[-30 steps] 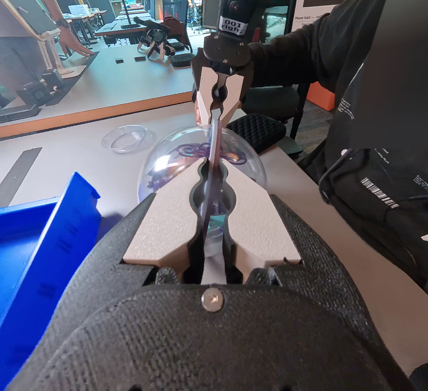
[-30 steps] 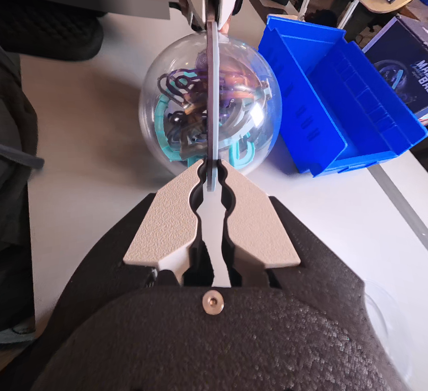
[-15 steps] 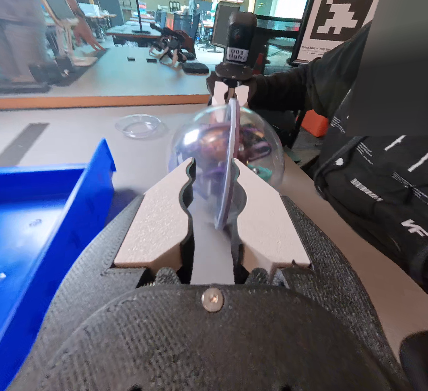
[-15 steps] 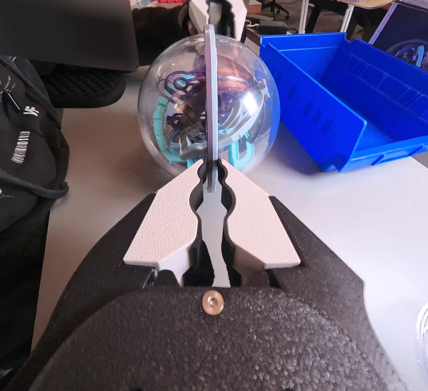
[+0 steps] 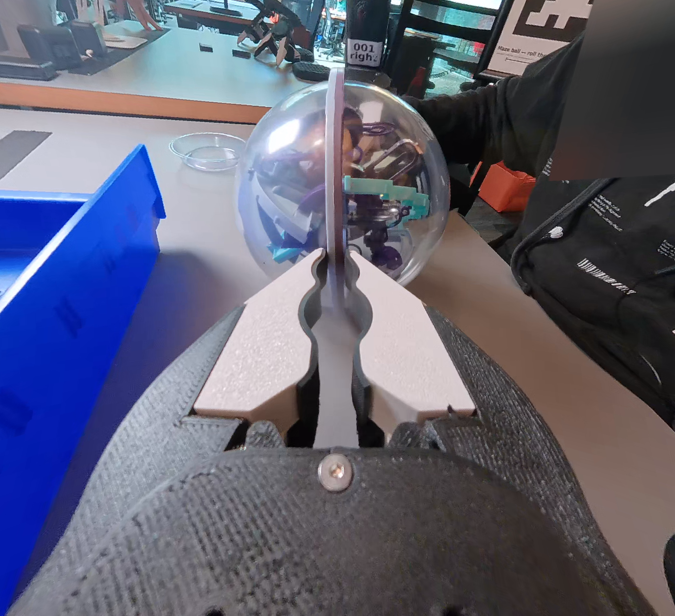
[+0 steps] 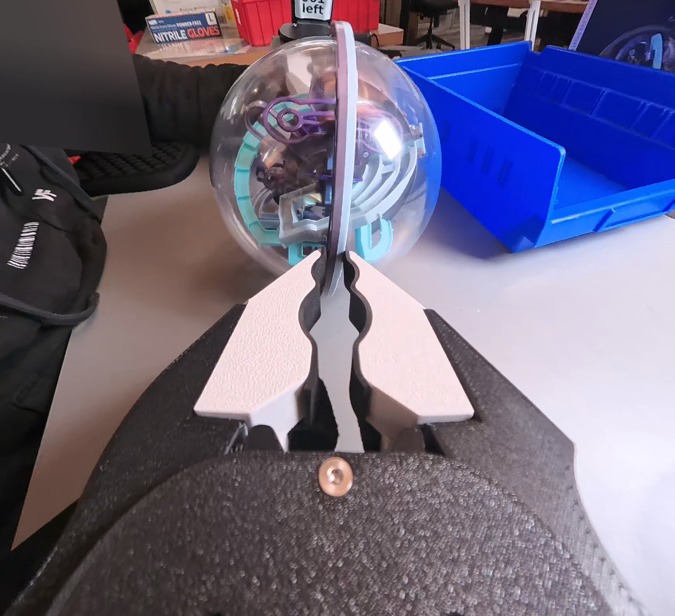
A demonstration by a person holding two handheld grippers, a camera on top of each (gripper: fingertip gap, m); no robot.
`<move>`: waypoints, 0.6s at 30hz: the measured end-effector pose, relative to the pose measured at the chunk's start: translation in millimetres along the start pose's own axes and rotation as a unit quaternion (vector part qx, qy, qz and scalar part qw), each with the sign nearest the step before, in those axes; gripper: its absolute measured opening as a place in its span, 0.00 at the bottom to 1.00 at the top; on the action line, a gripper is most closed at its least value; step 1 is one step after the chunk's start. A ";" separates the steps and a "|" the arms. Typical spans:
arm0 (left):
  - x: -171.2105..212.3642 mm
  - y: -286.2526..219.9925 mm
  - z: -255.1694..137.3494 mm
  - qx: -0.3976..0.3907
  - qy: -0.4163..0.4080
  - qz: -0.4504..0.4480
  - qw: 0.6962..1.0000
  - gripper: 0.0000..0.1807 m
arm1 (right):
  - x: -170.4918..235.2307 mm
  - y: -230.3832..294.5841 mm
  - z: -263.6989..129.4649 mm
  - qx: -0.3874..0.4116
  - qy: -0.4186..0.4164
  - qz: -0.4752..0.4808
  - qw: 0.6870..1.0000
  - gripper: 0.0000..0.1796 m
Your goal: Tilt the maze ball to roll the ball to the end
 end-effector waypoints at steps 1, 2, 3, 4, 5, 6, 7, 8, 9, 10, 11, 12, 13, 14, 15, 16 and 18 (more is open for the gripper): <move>-0.5 -1.8 0.2 0.001 0.002 0.003 1.000 0.04 | 0.7 0.2 -0.1 -0.002 -0.003 0.000 1.000 0.04; -1.1 -2.7 0.5 -0.001 0.005 0.005 1.000 0.04 | 1.3 0.2 -0.3 -0.004 -0.006 0.000 1.000 0.04; -1.8 -3.2 0.8 -0.005 0.007 0.007 1.000 0.04 | 2.1 0.0 -0.6 -0.004 -0.007 -0.002 1.000 0.04; -2.7 -4.7 1.4 -0.005 0.009 0.008 1.000 0.04 | 3.0 -0.3 -0.8 -0.005 -0.007 -0.004 1.000 0.04; -3.7 -6.0 1.9 -0.005 0.009 0.009 1.000 0.04 | 4.0 -0.6 -1.1 -0.007 -0.008 -0.005 1.000 0.04; -4.5 -6.9 2.4 -0.006 0.010 0.009 1.000 0.04 | 4.8 -0.5 -1.4 -0.010 -0.008 -0.006 1.000 0.04; -5.3 -7.9 2.9 -0.006 0.010 0.010 1.000 0.04 | 5.7 -0.7 -1.6 -0.013 -0.009 -0.006 1.000 0.04; -6.2 -9.1 3.5 -0.006 0.009 0.011 1.000 0.04 | 6.4 -1.2 -1.8 -0.015 -0.009 -0.007 1.000 0.04; -6.9 -9.7 3.8 -0.007 0.009 0.012 1.000 0.04 | 7.0 -1.6 -2.0 -0.016 -0.008 -0.008 1.000 0.04; -7.3 -10.0 4.1 -0.010 0.009 0.012 1.000 0.04 | 7.2 -1.7 -2.1 -0.017 -0.008 -0.009 1.000 0.04; -7.2 -10.2 4.4 -0.010 0.010 0.010 1.000 0.04 | 6.8 -1.7 -2.4 -0.017 -0.009 -0.010 1.000 0.04; -6.5 -10.1 4.4 -0.011 0.011 0.008 1.000 0.04 | 6.1 -1.8 -2.7 -0.017 -0.009 -0.012 1.000 0.04; -5.7 -10.3 4.5 -0.013 0.012 0.008 1.000 0.04 | 5.4 -1.9 -3.1 -0.017 -0.008 -0.015 1.000 0.04; -5.0 -11.0 4.7 -0.012 0.012 0.007 1.000 0.04 | 4.9 -2.2 -3.3 -0.017 -0.005 -0.017 1.000 0.04; -4.7 -11.5 4.8 -0.014 0.012 0.007 1.000 0.04 | 4.6 -2.6 -3.3 -0.018 -0.002 -0.020 1.000 0.04; -4.8 -12.1 4.9 -0.015 0.011 0.008 1.000 0.04 | 4.6 -3.2 -3.3 -0.019 0.001 -0.021 1.000 0.04; -5.2 -12.4 5.2 -0.020 0.010 0.007 1.000 0.04 | 5.0 -5.4 -3.2 -0.021 0.006 -0.022 1.000 0.04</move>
Point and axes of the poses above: each gripper's, where its closed fingertips meet, z out along the fingers, x out of its underside, y = z × x across the jaws, the point moved 2 cm from there along -z, back along the fingers, and after that the axes turned 13 degrees about y, right-handed, at the moved point
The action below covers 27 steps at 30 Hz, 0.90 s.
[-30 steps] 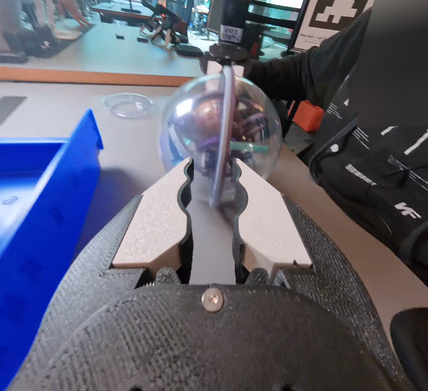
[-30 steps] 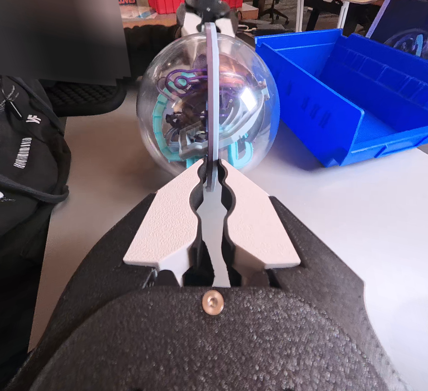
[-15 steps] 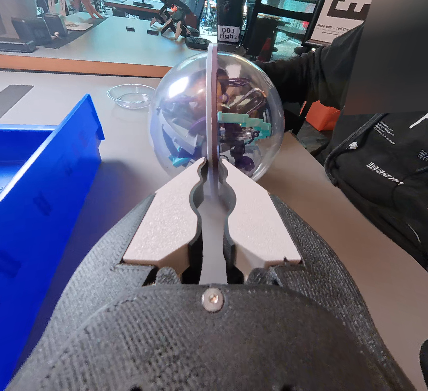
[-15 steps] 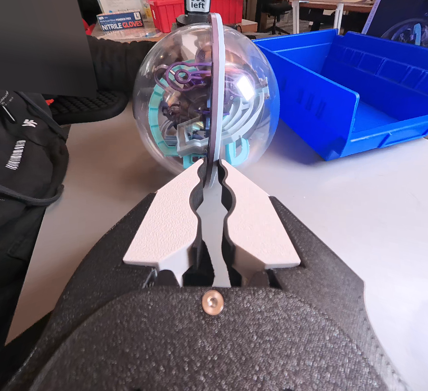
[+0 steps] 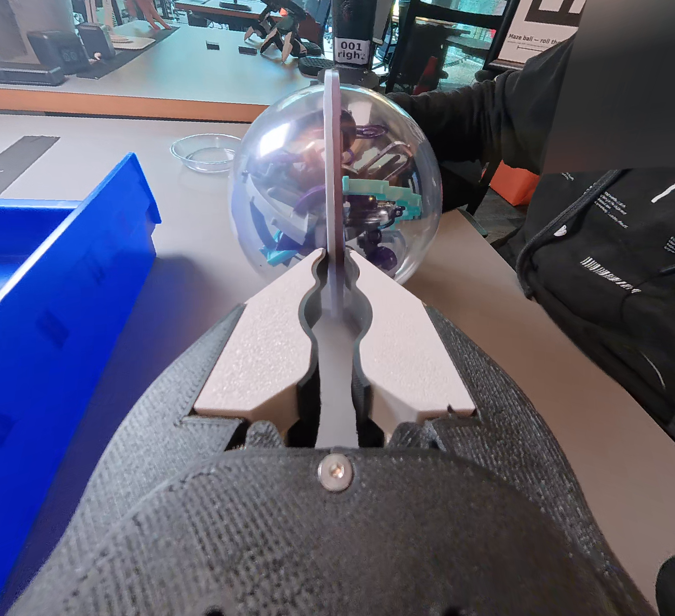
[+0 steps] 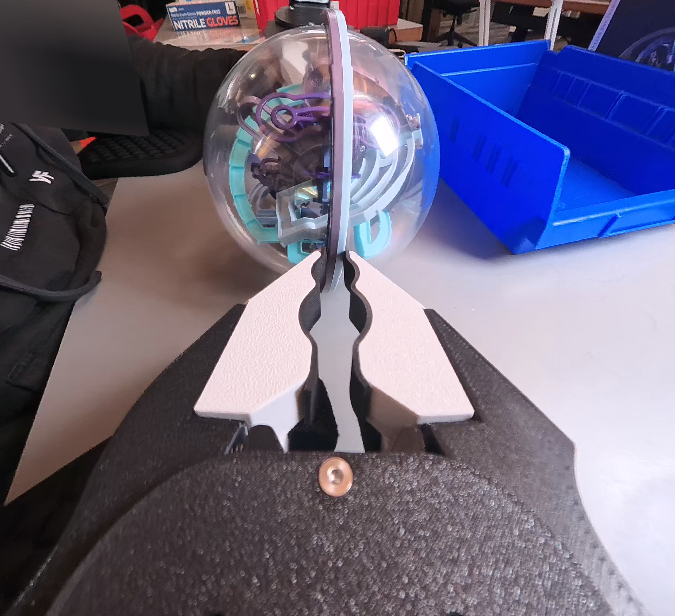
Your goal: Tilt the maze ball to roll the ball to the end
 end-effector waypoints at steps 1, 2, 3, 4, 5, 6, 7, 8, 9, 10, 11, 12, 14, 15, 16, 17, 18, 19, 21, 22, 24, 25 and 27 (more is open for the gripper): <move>-0.4 -0.6 0.2 -0.002 -0.001 0.000 1.000 0.04 | 0.3 -1.7 0.1 -0.001 0.002 0.000 1.000 0.04; -0.7 -1.7 0.5 -0.002 -0.002 0.001 1.000 0.04 | 0.6 -3.2 0.2 -0.002 0.005 0.000 1.000 0.04; -1.2 -2.7 0.6 -0.004 -0.003 0.003 1.000 0.04 | 1.1 -4.7 0.4 -0.005 0.008 0.000 1.000 0.04; -1.7 -4.1 0.6 -0.006 -0.003 0.006 1.000 0.04 | 1.4 -5.9 0.8 -0.007 0.011 -0.002 1.000 0.04; -2.3 -5.8 0.4 -0.008 -0.002 0.010 1.000 0.04 | 1.8 -7.0 1.4 -0.009 0.017 -0.005 1.000 0.04; -3.2 -7.0 0.1 -0.013 -0.002 0.014 1.000 0.04 | 2.2 -8.1 2.3 -0.010 0.025 -0.009 1.000 0.04; -4.3 -8.6 -0.3 -0.017 -0.003 0.018 1.000 0.04 | 2.4 -9.3 3.3 -0.011 0.033 -0.014 0.999 0.04; -5.1 -10.4 -0.7 -0.021 -0.002 0.023 1.000 0.04 | 2.4 -10.5 4.2 -0.010 0.041 -0.019 0.999 0.04; -5.4 -11.9 -1.2 -0.027 0.000 0.029 0.999 0.04 | 2.1 -11.5 5.3 -0.010 0.048 -0.024 0.999 0.04; -5.5 -13.5 -1.8 -0.033 0.002 0.034 0.999 0.04 | 1.7 -12.3 6.4 -0.008 0.056 -0.031 0.998 0.04; -5.3 -15.3 -2.4 -0.037 0.003 0.038 0.999 0.04 | 1.2 -12.9 7.7 -0.005 0.064 -0.038 0.997 0.04; -5.2 -17.3 -2.9 -0.041 0.003 0.041 0.998 0.04 | 0.8 -13.3 8.9 -0.002 0.073 -0.046 0.996 0.04; -4.1 -21.9 -3.9 -0.045 0.004 0.046 0.998 0.04 | -0.8 -13.8 10.6 0.003 0.086 -0.058 0.995 0.04; -3.0 -23.7 -4.2 -0.050 0.006 0.048 0.998 0.04 | -1.9 -14.3 11.3 0.007 0.092 -0.064 0.994 0.04; -2.0 -25.9 -4.4 -0.052 0.008 0.050 0.997 0.04 | -3.0 -14.6 11.9 0.011 0.097 -0.069 0.993 0.04; -1.0 -28.3 -4.5 -0.052 0.009 0.052 0.997 0.04 | -3.8 -14.7 12.5 0.014 0.102 -0.074 0.992 0.04; -0.2 -30.4 -4.7 -0.053 0.010 0.052 0.997 0.04 | -4.7 -14.8 13.1 0.018 0.107 -0.080 0.991 0.04; 0.6 -32.4 -4.7 -0.055 0.011 0.054 0.997 0.04 | -5.6 -15.0 13.5 0.022 0.111 -0.085 0.990 0.04; 2.4 -36.8 -4.3 -0.055 0.013 0.058 0.997 0.04 | -7.2 -15.6 14.1 0.033 0.119 -0.095 0.988 0.04; 3.3 -38.7 -4.0 -0.055 0.014 0.059 0.997 0.04 | -7.9 -15.2 14.3 0.036 0.123 -0.098 0.987 0.04; 5.1 -41.9 -3.7 -0.058 0.018 0.062 0.996 0.04 | -9.2 -13.6 14.4 0.040 0.129 -0.104 0.985 0.04; 6.1 -43.2 -3.8 -0.059 0.020 0.063 0.996 0.04 | -9.9 -12.6 14.5 0.041 0.133 -0.106 0.985 0.04; 8.4 -45.4 -4.0 -0.057 0.020 0.059 0.996 0.04 | -11.5 -11.0 14.5 0.041 0.140 -0.108 0.983 0.04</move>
Point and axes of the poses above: each gripper's, where its closed fingertips meet, z out along the fingers, x out of its underside, y = z × x across the jaws, the point moved 2 cm from there along -z, back along the fingers, and after that the axes turned 13 degrees about y, right-handed, at the moved point
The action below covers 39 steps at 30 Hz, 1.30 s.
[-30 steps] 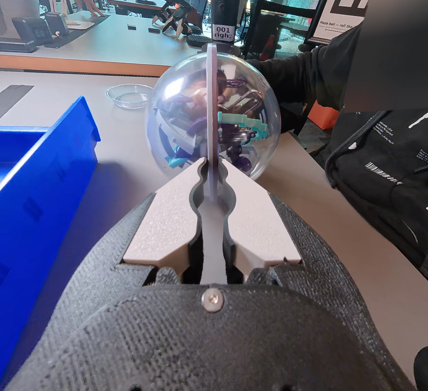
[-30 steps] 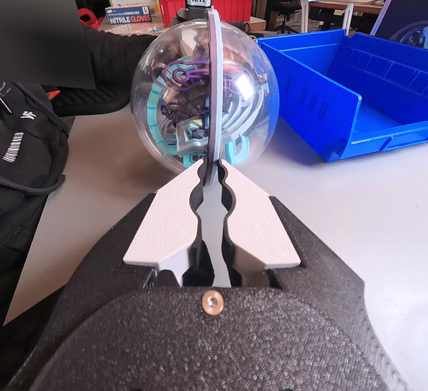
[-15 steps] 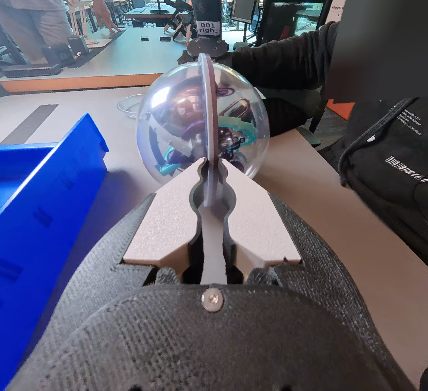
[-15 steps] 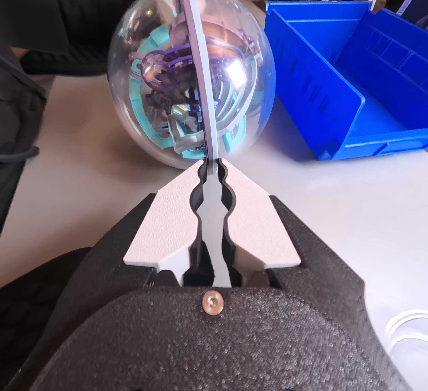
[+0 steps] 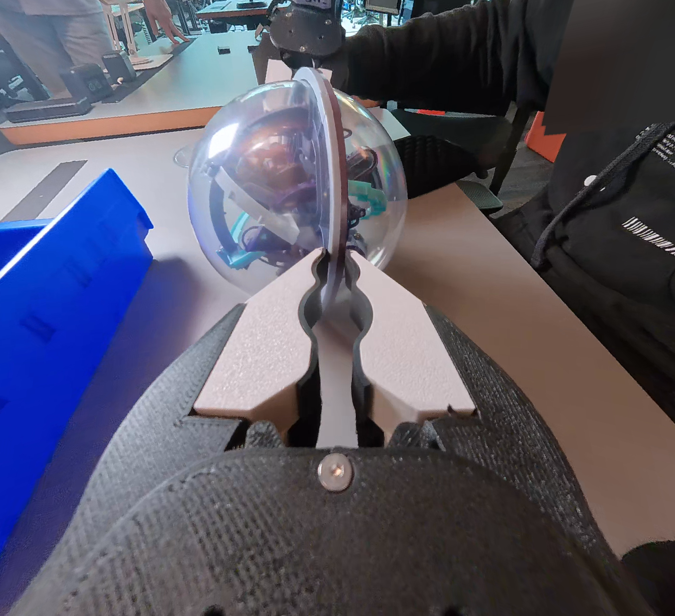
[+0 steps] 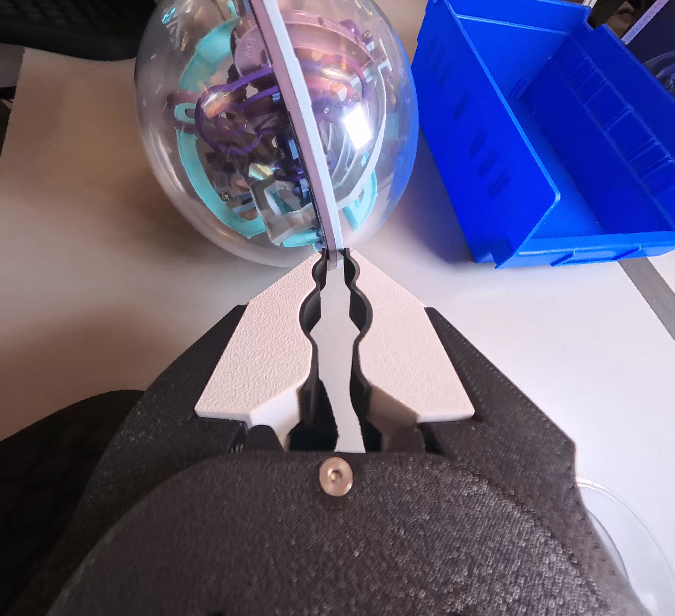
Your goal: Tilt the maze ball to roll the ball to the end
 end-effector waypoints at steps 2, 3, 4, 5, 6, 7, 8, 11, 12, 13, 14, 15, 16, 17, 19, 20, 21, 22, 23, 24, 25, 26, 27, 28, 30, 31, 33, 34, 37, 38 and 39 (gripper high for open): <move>1.6 -1.9 -0.1 0.004 -0.002 -0.009 1.000 0.04 | -1.5 -0.3 -0.1 -0.004 0.005 0.001 1.000 0.04; 2.2 -2.6 -0.2 0.004 -0.003 -0.011 1.000 0.04 | -2.2 -0.8 -0.1 -0.007 0.006 0.002 1.000 0.04; 2.7 -3.4 -0.2 0.004 -0.003 -0.011 1.000 0.04 | -2.9 -1.8 0.1 -0.008 0.007 0.003 1.000 0.04; 2.8 -3.9 -0.2 0.003 -0.003 -0.012 1.000 0.04 | -3.6 -2.9 0.4 -0.009 0.009 0.003 1.000 0.04; 3.1 -4.2 -0.3 0.002 -0.003 -0.013 1.000 0.04 | -4.2 -4.0 0.6 -0.010 0.010 0.003 1.000 0.04; 3.4 -4.4 -0.5 0.002 -0.003 -0.014 1.000 0.04 | -5.0 -5.0 0.8 -0.012 0.011 0.004 1.000 0.04; 3.8 -4.6 -0.6 0.002 -0.004 -0.016 1.000 0.04 | -5.7 -5.9 1.0 -0.015 0.011 0.005 1.000 0.04; 5.4 -4.5 -1.6 0.007 -0.009 -0.025 1.000 0.04 | -8.2 -8.3 1.7 -0.025 0.014 0.009 1.000 0.04; 6.3 -4.3 -2.0 0.008 -0.010 -0.028 1.000 0.04 | -9.5 -9.5 1.7 -0.028 0.015 0.011 0.999 0.04; 7.3 -3.8 -2.4 0.009 -0.011 -0.031 0.999 0.04 | -10.7 -10.4 1.9 -0.031 0.016 0.012 0.999 0.04; 8.1 -3.2 -3.0 0.009 -0.012 -0.033 0.999 0.04 | -11.9 -11.2 2.1 -0.036 0.019 0.011 0.999 0.04; 9.0 -2.6 -3.7 0.010 -0.013 -0.037 0.999 0.04 | -13.0 -11.8 2.3 -0.040 0.022 0.011 0.999 0.04; 9.9 -2.0 -4.4 0.011 -0.014 -0.040 0.999 0.04 | -14.5 -12.4 2.5 -0.043 0.025 0.011 0.999 0.04; 11.1 -1.2 -5.2 0.012 -0.014 -0.043 0.999 0.04 | -16.0 -13.1 2.7 -0.047 0.028 0.011 0.998 0.04; 14.5 1.5 -7.1 0.009 -0.015 -0.048 0.999 0.04 | -19.7 -14.3 2.8 -0.054 0.032 0.012 0.998 0.04; 16.4 3.3 -8.2 0.007 -0.015 -0.052 0.999 0.04 | -21.6 -14.9 2.9 -0.058 0.034 0.013 0.998 0.04; 18.3 4.8 -9.2 0.007 -0.017 -0.056 0.998 0.04 | -23.4 -15.6 3.2 -0.061 0.036 0.013 0.997 0.04; 19.8 6.1 -10.2 0.008 -0.019 -0.061 0.998 0.04 | -25.0 -16.3 3.7 -0.063 0.038 0.013 0.997 0.04; 21.3 7.1 -11.1 0.008 -0.021 -0.064 0.998 0.04 | -26.7 -17.0 4.1 -0.064 0.040 0.012 0.997 0.03; 22.6 8.0 -11.9 0.007 -0.021 -0.067 0.998 0.04 | -28.2 -17.7 4.6 -0.066 0.042 0.011 0.997 0.03; 24.0 9.1 -12.8 0.006 -0.020 -0.069 0.997 0.04 | -29.7 -18.2 4.9 -0.068 0.044 0.011 0.997 0.03; 25.3 9.8 -13.5 0.005 -0.020 -0.070 0.997 0.04 | -31.0 -18.6 5.2 -0.069 0.045 0.010 0.997 0.03; 26.5 10.3 -14.1 0.004 -0.019 -0.072 0.997 0.04 | -32.4 -18.9 5.5 -0.070 0.046 0.008 0.996 0.03; 27.6 10.7 -14.5 0.003 -0.019 -0.073 0.997 0.04 | -33.6 -19.0 5.7 -0.070 0.047 0.007 0.996 0.03; 29.5 11.4 -15.3 0.003 -0.019 -0.077 0.997 0.04 | -35.4 -18.8 5.9 -0.070 0.048 0.004 0.996 0.03; 30.1 11.6 -15.7 0.003 -0.019 -0.078 0.997 0.04 | -36.0 -18.7 5.9 -0.070 0.048 0.003 0.996 0.04; 31.0 11.5 -16.0 0.003 -0.020 -0.079 0.997 0.04 | -36.8 -18.5 6.0 -0.069 0.049 0.001 0.996 0.04; 31.3 11.6 -16.1 0.003 -0.019 -0.080 0.997 0.04 | -37.2 -18.6 6.0 -0.069 0.049 0.001 0.996 0.03; 32.7 12.8 -16.8 0.002 -0.018 -0.083 0.996 0.04 | -38.7 -18.3 6.1 -0.070 0.050 0.000 0.996 0.04; 33.3 13.1 -17.1 0.002 -0.018 -0.084 0.996 0.04 | -39.2 -18.6 6.3 -0.070 0.050 0.001 0.996 0.03; 33.9 13.5 -17.3 0.002 -0.018 -0.086 0.996 0.04 | -39.8 -18.8 6.6 -0.071 0.051 0.001 0.996 0.04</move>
Point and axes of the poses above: each gripper's, where its closed fingertips meet, z out along the fingers, x out of its underside, y = z × x across the jaws, the point moved 2 cm from there along -z, back along the fingers, and after that the axes turned 13 degrees about y, right-handed, at the moved point
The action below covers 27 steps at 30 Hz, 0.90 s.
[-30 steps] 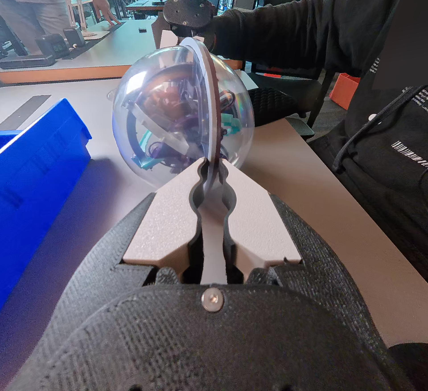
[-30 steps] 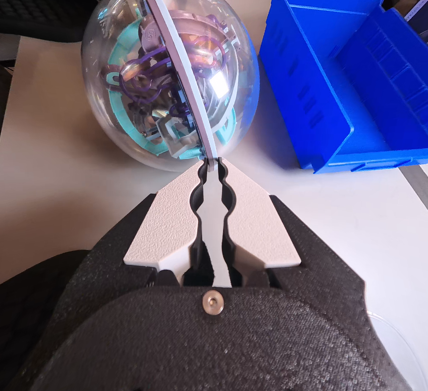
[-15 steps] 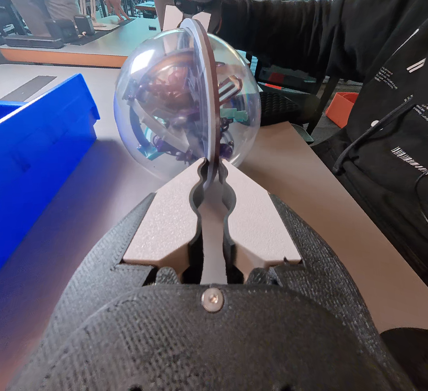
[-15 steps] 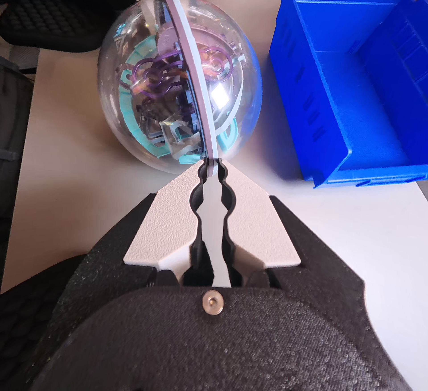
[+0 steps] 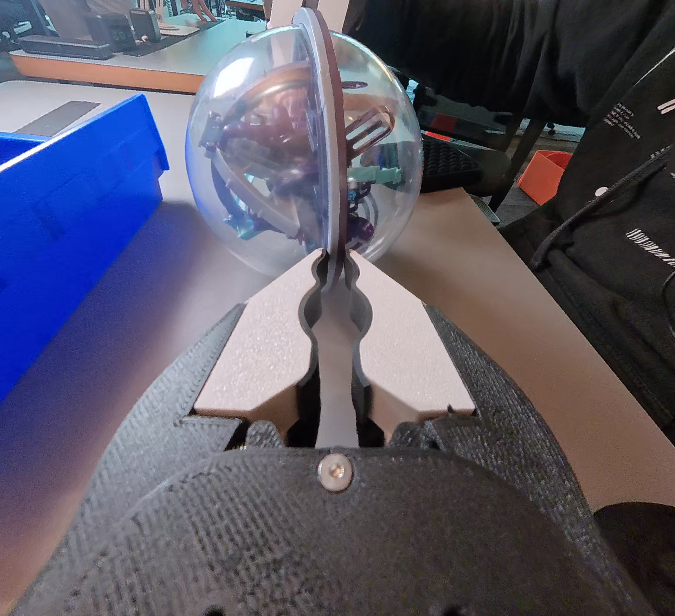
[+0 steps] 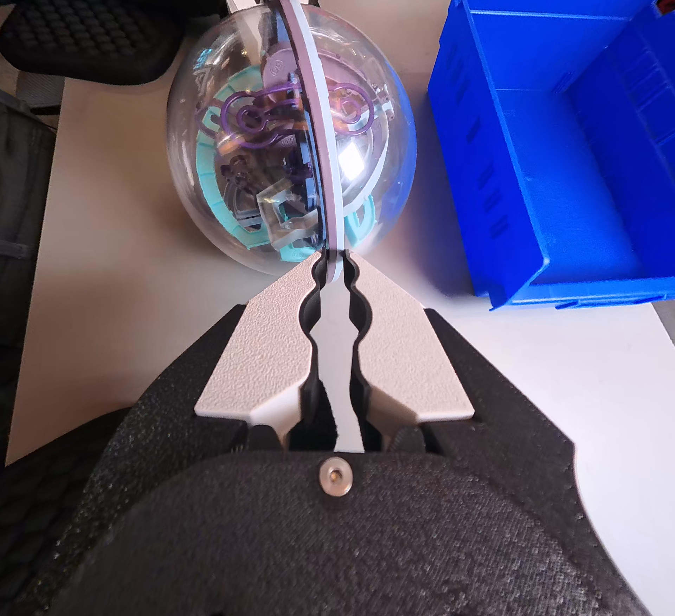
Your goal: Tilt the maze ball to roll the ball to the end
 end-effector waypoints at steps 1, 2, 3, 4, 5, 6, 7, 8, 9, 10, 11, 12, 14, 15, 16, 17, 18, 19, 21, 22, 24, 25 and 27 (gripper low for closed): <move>0.4 0.5 -0.3 -0.001 0.001 -0.001 1.000 0.04 | -0.7 -0.4 0.1 -0.001 0.001 0.000 1.000 0.04; 0.9 1.1 -0.7 -0.003 0.003 -0.001 1.000 0.04 | -1.3 -0.8 0.3 -0.003 0.003 0.000 1.000 0.04; 1.2 2.0 -1.2 -0.007 0.006 -0.002 1.000 0.04 | -1.9 -1.3 0.4 -0.005 0.005 0.001 1.000 0.04; 0.1 3.0 -2.2 -0.012 0.006 -0.001 1.000 0.05 | -2.4 -2.1 0.7 -0.007 0.006 0.001 1.000 0.04; -3.3 3.4 -4.1 -0.016 0.000 -0.001 1.000 0.07 | -3.0 -3.0 1.0 -0.010 0.008 0.002 1.000 0.04; -7.7 4.5 -6.7 -0.023 -0.007 0.000 1.000 0.10 | -3.8 -3.8 1.2 -0.014 0.009 0.002 1.000 0.04; -13.0 6.0 -10.1 -0.031 -0.015 0.001 0.999 0.13 | -4.9 -4.8 1.6 -0.017 0.010 0.003 1.000 0.04; -19.1 8.2 -13.6 -0.041 -0.025 0.001 0.999 0.15 | -6.1 -5.7 1.9 -0.020 0.011 0.002 1.000 0.04; -24.9 10.6 -16.6 -0.050 -0.032 0.000 0.998 0.17 | -7.4 -6.7 2.3 -0.022 0.013 0.000 1.000 0.04; -29.9 13.2 -18.4 -0.059 -0.034 -0.002 0.998 0.17 | -8.8 -7.7 2.7 -0.024 0.013 -0.001 1.000 0.04; -33.9 15.5 -19.0 -0.066 -0.033 -0.005 0.997 0.17 | -10.4 -8.6 3.0 -0.027 0.013 -0.002 1.000 0.04; -36.8 17.4 -18.4 -0.070 -0.030 -0.008 0.997 0.16 | -11.9 -9.4 3.5 -0.029 0.012 -0.003 0.999 0.04; -40.4 22.5 -18.1 -0.080 -0.029 -0.019 0.996 0.13 | -11.6 -12.2 4.4 -0.031 0.016 -0.003 0.999 0.04; -41.0 25.6 -18.9 -0.081 -0.030 -0.030 0.996 0.10 | -11.5 -12.9 4.6 -0.035 0.014 0.000 0.999 0.04; -40.9 28.5 -19.9 -0.081 -0.031 -0.041 0.995 0.05 | -12.1 -12.9 4.7 -0.043 0.009 0.005 0.999 0.04; -40.3 30.2 -20.2 -0.076 -0.033 -0.048 0.995 0.04 | -12.4 -13.4 4.9 -0.049 0.005 0.010 0.999 0.04; -39.4 33.4 -20.6 -0.076 -0.037 -0.060 0.995 0.04 | -12.4 -14.2 5.2 -0.052 0.003 0.013 0.999 0.04; -38.5 37.5 -21.0 -0.077 -0.041 -0.075 0.993 0.04 | -12.6 -15.2 5.6 -0.055 0.002 0.018 0.998 0.04; -35.7 44.6 -21.2 -0.074 -0.047 -0.103 0.991 0.04 | -12.9 -17.5 6.2 -0.062 -0.001 0.031 0.998 0.04; -33.5 46.9 -20.6 -0.069 -0.049 -0.116 0.990 0.04 | -12.9 -18.1 6.3 -0.068 -0.002 0.036 0.997 0.04; -26.7 48.5 -18.3 -0.050 -0.047 -0.133 0.989 0.06 | -12.0 -18.9 6.7 -0.076 -0.003 0.042 0.996 0.04; -21.5 50.5 -17.6 -0.048 -0.045 -0.140 0.988 0.07 | -11.6 -19.4 6.6 -0.077 -0.006 0.044 0.996 0.04; -14.0 50.2 -16.2 -0.032 -0.050 -0.154 0.986 0.10 | -11.1 -20.1 6.7 -0.080 -0.012 0.048 0.996 0.04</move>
Point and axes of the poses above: each gripper's, where its closed fingertips meet, z out along the fingers, x out of its underside, y = z × x across the jaws, the point moved 2 cm from there along -z, back along the fingers, and after that the axes turned 13 degrees about y, right-handed, at the moved point
